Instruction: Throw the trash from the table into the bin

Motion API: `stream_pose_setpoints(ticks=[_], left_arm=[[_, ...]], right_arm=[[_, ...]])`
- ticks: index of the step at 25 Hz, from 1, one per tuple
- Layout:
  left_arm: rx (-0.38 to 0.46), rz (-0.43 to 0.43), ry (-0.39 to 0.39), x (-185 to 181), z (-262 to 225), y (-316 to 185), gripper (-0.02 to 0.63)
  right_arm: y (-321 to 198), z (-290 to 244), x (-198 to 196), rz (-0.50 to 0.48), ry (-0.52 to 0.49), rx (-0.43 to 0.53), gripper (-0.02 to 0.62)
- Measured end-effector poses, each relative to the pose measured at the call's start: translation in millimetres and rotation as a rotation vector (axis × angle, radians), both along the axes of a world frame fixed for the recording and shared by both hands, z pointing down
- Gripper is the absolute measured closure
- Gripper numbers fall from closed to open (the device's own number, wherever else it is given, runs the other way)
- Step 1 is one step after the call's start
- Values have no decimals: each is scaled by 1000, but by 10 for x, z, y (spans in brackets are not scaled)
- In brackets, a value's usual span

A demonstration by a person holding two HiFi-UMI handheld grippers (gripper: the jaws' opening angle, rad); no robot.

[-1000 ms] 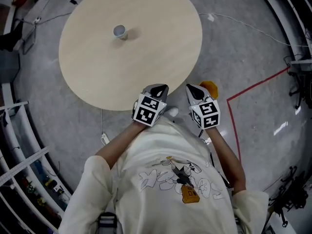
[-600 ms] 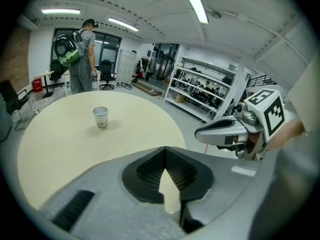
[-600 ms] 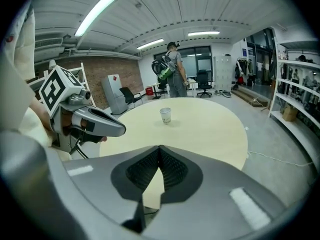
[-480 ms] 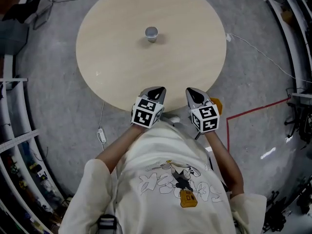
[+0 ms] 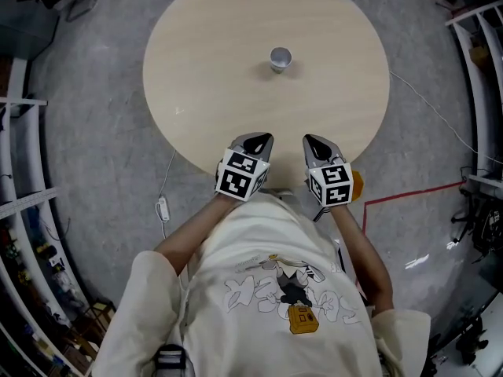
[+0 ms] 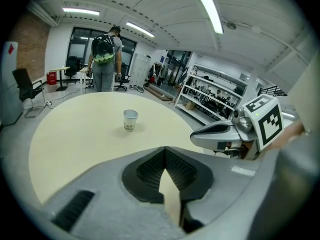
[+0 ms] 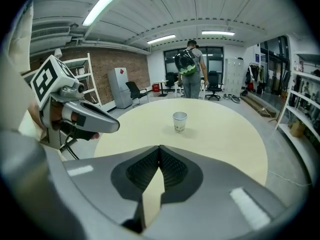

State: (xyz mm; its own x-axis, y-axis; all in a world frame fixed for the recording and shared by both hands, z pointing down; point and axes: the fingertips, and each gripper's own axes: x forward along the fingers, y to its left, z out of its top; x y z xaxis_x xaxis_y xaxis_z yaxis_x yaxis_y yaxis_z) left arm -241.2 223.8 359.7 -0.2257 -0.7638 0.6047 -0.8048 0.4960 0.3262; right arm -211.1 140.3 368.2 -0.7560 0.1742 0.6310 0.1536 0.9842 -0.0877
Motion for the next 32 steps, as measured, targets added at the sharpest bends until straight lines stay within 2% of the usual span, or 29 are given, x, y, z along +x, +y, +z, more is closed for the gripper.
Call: stream_pose_setpoints(ticks=[7, 17, 22, 27, 32], left_arm=[[10, -20, 1, -370, 12, 184, 601], [2, -68, 35, -810, 98, 300, 601], [2, -86, 59, -928, 122, 229, 600], [2, -125, 116, -1003, 221, 291, 601], [12, -175, 169, -1127, 271, 363, 601]], right_arm=[[45, 126, -462, -1, 23, 24, 581], [-115, 219, -1252, -22, 38, 32, 389], [-354, 243, -1624, 3, 38, 39, 323], [-450, 420, -1952, 13, 72, 47, 261], [-444, 645, -2243, 5, 120, 73, 230]])
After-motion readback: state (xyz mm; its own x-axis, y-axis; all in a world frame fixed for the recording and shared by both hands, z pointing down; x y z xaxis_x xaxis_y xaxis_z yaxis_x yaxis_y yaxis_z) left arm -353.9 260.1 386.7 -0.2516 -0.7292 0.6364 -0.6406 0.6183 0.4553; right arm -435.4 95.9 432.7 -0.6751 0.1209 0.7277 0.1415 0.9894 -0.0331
